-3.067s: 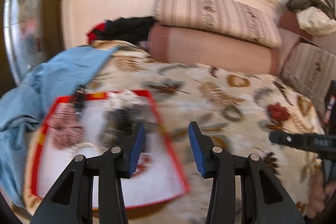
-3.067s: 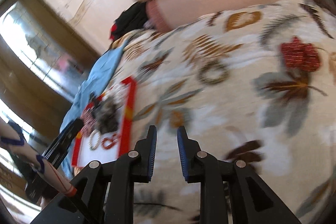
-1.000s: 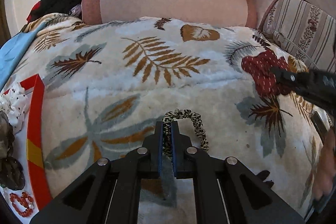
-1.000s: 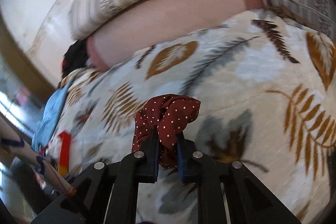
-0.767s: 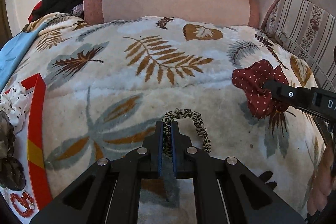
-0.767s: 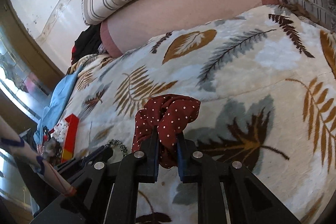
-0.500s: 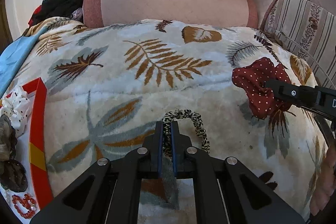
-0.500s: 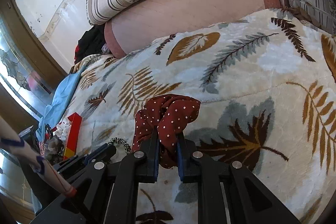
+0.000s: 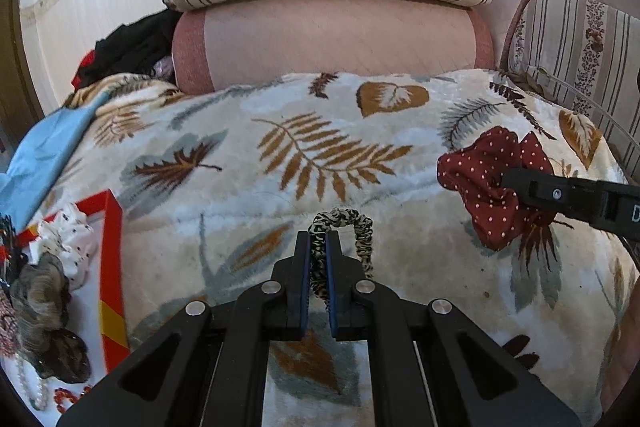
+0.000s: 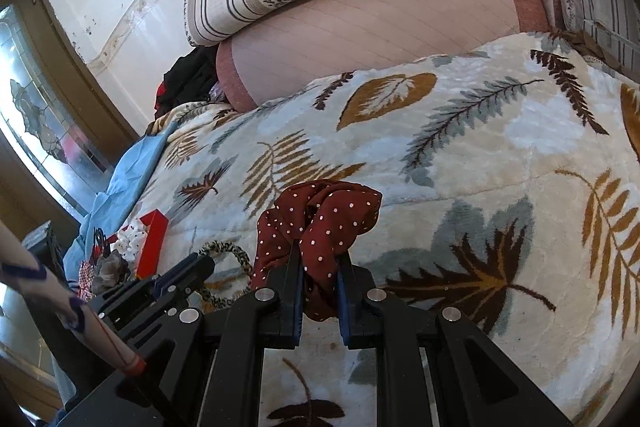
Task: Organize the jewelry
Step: 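Carry the hair tie and red polka-dot scrunchie in both tools over the tray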
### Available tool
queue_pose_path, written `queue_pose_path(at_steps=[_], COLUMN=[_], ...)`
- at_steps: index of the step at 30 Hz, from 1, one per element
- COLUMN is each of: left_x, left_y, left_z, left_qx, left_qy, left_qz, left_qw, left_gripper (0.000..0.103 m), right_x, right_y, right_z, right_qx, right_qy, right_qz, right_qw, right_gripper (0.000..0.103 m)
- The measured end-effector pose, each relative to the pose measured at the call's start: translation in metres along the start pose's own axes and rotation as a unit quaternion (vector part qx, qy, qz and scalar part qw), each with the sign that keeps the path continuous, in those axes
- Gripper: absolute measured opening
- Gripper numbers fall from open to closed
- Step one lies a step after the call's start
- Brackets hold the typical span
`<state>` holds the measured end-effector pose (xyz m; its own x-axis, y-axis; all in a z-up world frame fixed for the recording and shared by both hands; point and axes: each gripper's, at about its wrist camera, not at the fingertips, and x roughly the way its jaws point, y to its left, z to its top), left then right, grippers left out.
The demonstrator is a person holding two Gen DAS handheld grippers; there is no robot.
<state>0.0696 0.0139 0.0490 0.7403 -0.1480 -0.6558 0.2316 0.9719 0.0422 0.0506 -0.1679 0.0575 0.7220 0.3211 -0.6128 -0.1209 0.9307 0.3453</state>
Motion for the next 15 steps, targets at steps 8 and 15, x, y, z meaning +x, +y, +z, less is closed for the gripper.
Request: queue_pose_path(at_steps=[8, 15], left_x=[-0.011, -0.026], left_y=[0.0, 0.001], left_z=[0.004, 0.007], left_qx=[0.01, 0.014], left_qy=[-0.019, -0.041], left_qz=[0.014, 0.032], left_qw=[0.9997, 0.9986], left_gripper=[0.007, 0.007], right_x=[0.0, -0.002], right_y=[0.005, 0.014], right_z=[-0.002, -0.004], right_qx=[-0.011, -0.023], right_qy=[0.0, -0.004], right_qz=[0.005, 0.013], right_qw=[1.0, 1.0], right_gripper=[0.015, 0.015])
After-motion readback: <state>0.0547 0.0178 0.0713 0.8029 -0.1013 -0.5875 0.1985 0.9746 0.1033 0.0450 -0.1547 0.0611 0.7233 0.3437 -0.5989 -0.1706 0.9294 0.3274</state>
